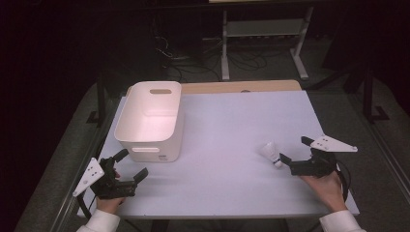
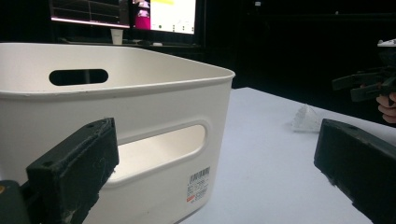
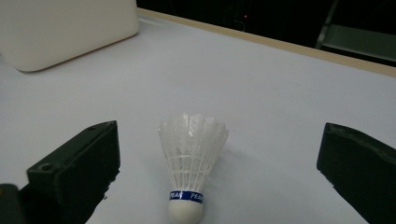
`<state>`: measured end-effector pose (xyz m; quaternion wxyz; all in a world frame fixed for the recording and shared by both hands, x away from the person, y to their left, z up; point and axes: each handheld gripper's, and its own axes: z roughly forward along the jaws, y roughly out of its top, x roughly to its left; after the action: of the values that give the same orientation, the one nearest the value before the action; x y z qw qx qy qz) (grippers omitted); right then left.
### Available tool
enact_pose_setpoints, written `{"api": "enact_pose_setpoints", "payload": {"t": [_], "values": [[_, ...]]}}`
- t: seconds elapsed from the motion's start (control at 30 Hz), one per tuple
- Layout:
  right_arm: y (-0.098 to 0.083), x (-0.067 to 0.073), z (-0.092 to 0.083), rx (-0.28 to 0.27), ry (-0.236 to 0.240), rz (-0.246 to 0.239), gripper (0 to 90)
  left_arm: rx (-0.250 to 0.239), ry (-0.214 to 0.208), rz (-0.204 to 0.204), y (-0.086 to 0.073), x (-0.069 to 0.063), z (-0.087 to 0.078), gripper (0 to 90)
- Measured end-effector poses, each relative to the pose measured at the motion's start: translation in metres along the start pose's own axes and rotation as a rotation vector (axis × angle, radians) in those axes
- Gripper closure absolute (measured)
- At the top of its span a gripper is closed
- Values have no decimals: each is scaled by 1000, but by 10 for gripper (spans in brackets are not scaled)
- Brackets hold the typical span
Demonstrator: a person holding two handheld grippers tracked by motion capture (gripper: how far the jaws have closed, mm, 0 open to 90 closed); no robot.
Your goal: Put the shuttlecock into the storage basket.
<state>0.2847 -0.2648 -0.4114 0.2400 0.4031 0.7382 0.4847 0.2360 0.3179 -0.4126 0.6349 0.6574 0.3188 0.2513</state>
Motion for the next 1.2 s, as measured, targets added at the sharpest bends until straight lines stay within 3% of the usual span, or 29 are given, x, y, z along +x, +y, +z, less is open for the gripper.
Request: {"api": "enact_pose_setpoints", "payload": {"t": [0.47, 0.6, 0.97, 1.2], "values": [[12, 7, 16, 100, 3, -45, 0, -3, -1, 4, 1, 0, -1, 0], [14, 6, 20, 128, 15, -24, 0, -17, -2, -10, 1, -1, 0, 0], [15, 8, 28, 190, 34, -56, 0, -14, -3, -8, 1, -1, 0, 0], [14, 8, 34, 232, 56, -35, 0, -13, -5, -3, 1, -1, 0, 0]]}}
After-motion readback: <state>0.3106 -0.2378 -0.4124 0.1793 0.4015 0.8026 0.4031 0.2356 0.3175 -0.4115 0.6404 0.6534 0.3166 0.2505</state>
